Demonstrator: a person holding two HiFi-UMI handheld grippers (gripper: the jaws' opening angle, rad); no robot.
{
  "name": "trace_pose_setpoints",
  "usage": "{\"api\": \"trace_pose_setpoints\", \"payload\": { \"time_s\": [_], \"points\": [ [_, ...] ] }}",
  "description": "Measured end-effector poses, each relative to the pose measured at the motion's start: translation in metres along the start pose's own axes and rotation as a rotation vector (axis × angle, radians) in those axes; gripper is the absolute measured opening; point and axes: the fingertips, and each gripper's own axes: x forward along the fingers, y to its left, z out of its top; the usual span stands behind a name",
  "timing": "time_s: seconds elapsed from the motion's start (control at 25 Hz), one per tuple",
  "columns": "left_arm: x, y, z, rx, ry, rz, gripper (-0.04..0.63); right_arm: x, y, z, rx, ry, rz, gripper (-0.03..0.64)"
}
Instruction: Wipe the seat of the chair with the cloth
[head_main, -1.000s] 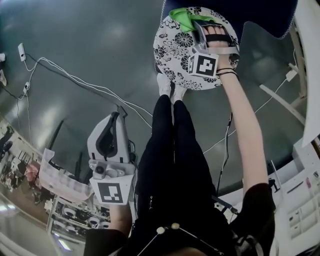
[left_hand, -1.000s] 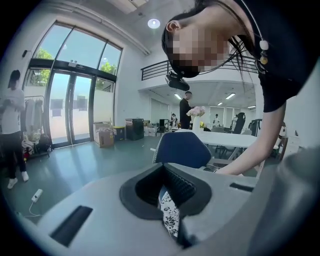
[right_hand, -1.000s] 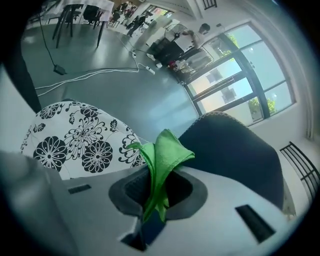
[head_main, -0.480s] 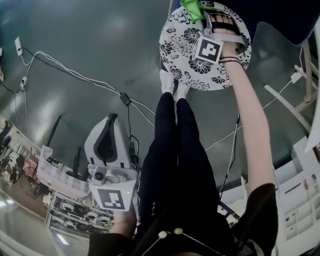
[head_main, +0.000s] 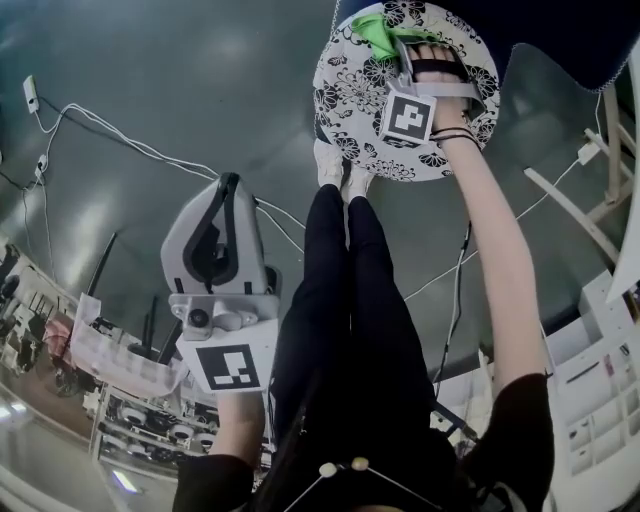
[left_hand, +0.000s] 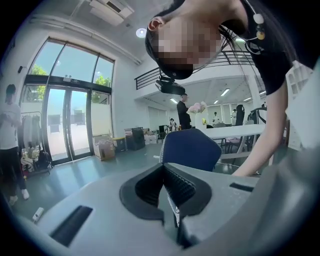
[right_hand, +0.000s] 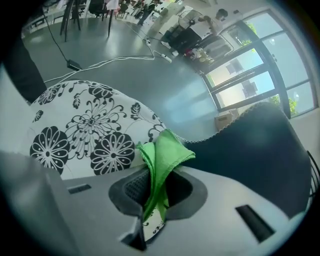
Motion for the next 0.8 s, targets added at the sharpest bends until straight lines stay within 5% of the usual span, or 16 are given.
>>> {"api": "trace_pose_setpoints", "payload": {
  "time_s": [0.16,0.4,0.8],
  "points": [
    [0.011,-0.011,-0.004,0.012,0.005,-0.041,0.005,-0.016,0.03,0.015,-0.012,-0.039,0.036,0.052],
    [0.022,-0.006,-0.004,-0.087,-0.027,-0.006,0.006,-0.048,0.082,0.039,-0.011,-0.111,0.101,0.052],
    [0.033,-0.008,-0.008,-0.085,-0.03,-0.001,0.005,-0.1,0.159,0.059,0.039,-0.128,0.219,0.052]
  ]
}}
